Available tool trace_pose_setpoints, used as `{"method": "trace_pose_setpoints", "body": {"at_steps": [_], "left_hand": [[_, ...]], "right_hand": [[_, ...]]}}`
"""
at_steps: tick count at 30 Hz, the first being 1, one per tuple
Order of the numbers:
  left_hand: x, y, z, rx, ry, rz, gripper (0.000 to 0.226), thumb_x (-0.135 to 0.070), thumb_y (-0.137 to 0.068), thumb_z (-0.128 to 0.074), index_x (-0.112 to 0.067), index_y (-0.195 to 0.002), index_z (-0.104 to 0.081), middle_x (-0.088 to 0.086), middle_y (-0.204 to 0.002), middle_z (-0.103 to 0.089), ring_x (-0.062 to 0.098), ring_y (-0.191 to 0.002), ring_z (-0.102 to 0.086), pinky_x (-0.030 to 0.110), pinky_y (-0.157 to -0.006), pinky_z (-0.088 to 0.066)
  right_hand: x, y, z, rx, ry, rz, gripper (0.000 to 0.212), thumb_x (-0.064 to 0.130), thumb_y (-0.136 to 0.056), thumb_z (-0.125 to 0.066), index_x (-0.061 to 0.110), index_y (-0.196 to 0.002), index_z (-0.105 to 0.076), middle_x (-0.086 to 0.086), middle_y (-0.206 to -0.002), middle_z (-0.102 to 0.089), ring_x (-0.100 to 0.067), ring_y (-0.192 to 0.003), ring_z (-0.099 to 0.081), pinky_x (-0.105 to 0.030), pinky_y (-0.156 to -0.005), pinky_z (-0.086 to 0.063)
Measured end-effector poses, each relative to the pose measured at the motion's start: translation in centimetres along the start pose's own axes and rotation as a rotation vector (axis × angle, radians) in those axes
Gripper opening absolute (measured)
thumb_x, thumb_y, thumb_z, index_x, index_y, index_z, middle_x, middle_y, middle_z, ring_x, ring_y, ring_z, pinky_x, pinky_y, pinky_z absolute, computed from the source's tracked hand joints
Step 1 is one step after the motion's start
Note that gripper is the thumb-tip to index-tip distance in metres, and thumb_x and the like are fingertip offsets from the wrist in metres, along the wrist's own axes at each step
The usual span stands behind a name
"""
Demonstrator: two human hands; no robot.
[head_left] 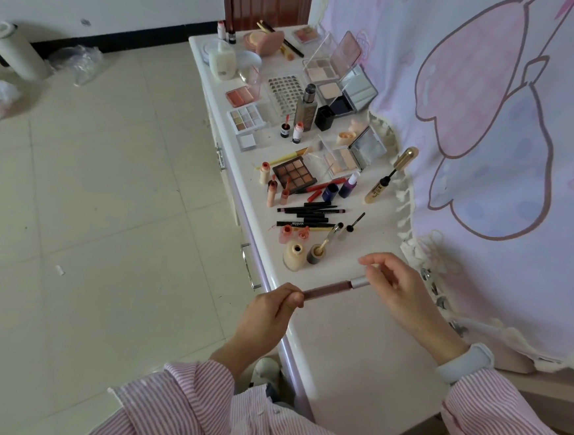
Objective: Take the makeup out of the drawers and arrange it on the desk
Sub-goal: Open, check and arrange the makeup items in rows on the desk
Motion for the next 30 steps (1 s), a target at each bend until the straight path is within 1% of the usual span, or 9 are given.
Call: {"method": "trace_pose_setpoints", "body": {"at_steps": [5,10,13,16,19,22,24,28,30], "left_hand": [[0.9,-0.2,1.2,-0.022,0.06,0.009,0.025,-0.048,-0.085,-0.032,-0.035,-0.076,-0.05,-0.004,-0.057,-0.043,0.006,-0.048,-0.034,0.024,-0.052,-0.032],[1.1,-0.3,1.5,-0.049,0.109,-0.016,0.032,-0.061,-0.088,-0.037,-0.035,-0.076,-0.053,0.017,-0.064,-0.051,0.015,-0.053,-0.04,0.031,-0.054,-0.036],[0.9,-0.2,1.8,-0.071,0.145,-0.025,0.036,-0.061,-0.089,-0.035,-0.033,-0.077,-0.054,0.009,-0.059,-0.044,0.014,-0.051,-0.035,0.03,-0.051,-0.033],[1.1,-0.3,2.3,-0.116,0.275,0.016,0.03,-0.045,-0.086,-0.035,-0.025,-0.077,-0.056,-0.005,-0.053,-0.034,0.007,-0.046,-0.028,0.025,-0.05,-0.028],[1.3,-0.5,1.9,-0.118,0.368,0.06,0.032,-0.043,-0.086,-0.035,-0.021,-0.078,-0.057,-0.011,-0.046,-0.034,0.004,-0.045,-0.028,0.022,-0.048,-0.027],[0.1,-0.6,0.7,-0.066,0.36,0.042,0.031,-0.043,-0.087,-0.034,-0.023,-0.079,-0.057,-0.015,-0.048,-0.04,0.003,-0.046,-0.033,0.02,-0.052,-0.03],[-1.3,-0.8,0.1,-0.033,0.325,0.011,0.029,-0.042,-0.088,-0.034,-0.026,-0.08,-0.056,-0.014,-0.053,-0.041,0.003,-0.05,-0.037,0.02,-0.055,-0.033],[-3.8,-1.5,0.0,-0.035,0.22,-0.072,0.027,-0.035,-0.095,-0.039,-0.022,-0.097,-0.062,-0.015,-0.058,-0.047,-0.001,-0.056,-0.044,0.014,-0.057,-0.034],[-4.0,-1.7,0.5,-0.11,0.176,-0.078,0.034,-0.044,-0.093,-0.041,-0.022,-0.109,-0.062,-0.011,-0.063,-0.051,0.001,-0.055,-0.044,0.016,-0.055,-0.035]], "right_hand": [[0.6,-0.6,2.2,-0.004,-0.092,0.047,0.024,0.001,-0.092,-0.047,0.02,-0.088,-0.063,0.01,-0.047,-0.038,-0.009,-0.047,-0.031,-0.024,-0.048,-0.028],[0.6,-1.2,3.7,-0.127,-0.238,-0.008,0.023,-0.001,-0.09,-0.047,0.011,-0.076,-0.061,0.009,-0.043,-0.038,-0.006,-0.043,-0.03,-0.018,-0.044,-0.024],[0.1,-1.4,3.8,-0.187,-0.359,-0.043,0.017,0.006,-0.091,-0.05,0.014,-0.083,-0.063,0.008,-0.047,-0.044,-0.009,-0.045,-0.033,-0.023,-0.046,-0.024],[-1.1,-1.0,2.8,-0.209,-0.554,-0.106,0.016,0.014,-0.093,-0.05,0.021,-0.102,-0.061,0.003,-0.066,-0.056,-0.01,-0.049,-0.041,-0.021,-0.045,-0.029],[-2.4,0.3,-0.2,-0.13,-0.515,-0.18,0.021,0.013,-0.092,-0.049,0.017,-0.11,-0.06,0.001,-0.067,-0.054,-0.009,-0.049,-0.039,-0.018,-0.045,-0.03],[-1.9,1.7,-3.5,0.044,-0.364,-0.161,0.018,0.01,-0.09,-0.054,0.017,-0.098,-0.068,0.004,-0.056,-0.04,-0.012,-0.051,-0.032,-0.02,-0.048,-0.029],[-0.9,1.9,-4.1,0.07,-0.367,-0.128,0.015,0.01,-0.089,-0.056,0.017,-0.086,-0.069,0.008,-0.051,-0.037,-0.012,-0.051,-0.029,-0.02,-0.047,-0.027],[0.9,1.5,-2.6,-0.007,-0.364,0.007,0.014,0.017,-0.087,-0.058,0.025,-0.084,-0.07,0.003,-0.055,-0.042,-0.012,-0.05,-0.032,-0.02,-0.047,-0.029],[1.2,1.2,-0.7,-0.12,-0.342,0.074,0.016,0.012,-0.091,-0.054,0.023,-0.085,-0.065,0.0,-0.059,-0.049,-0.013,-0.052,-0.04,-0.023,-0.049,-0.033]]}}
Point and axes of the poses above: each hand's wrist, its own y-axis away from the middle knuckle, its own z-axis out of the back of the hand, x = y × z, the point moved 9 cm from there along -y, towards the middle knuckle
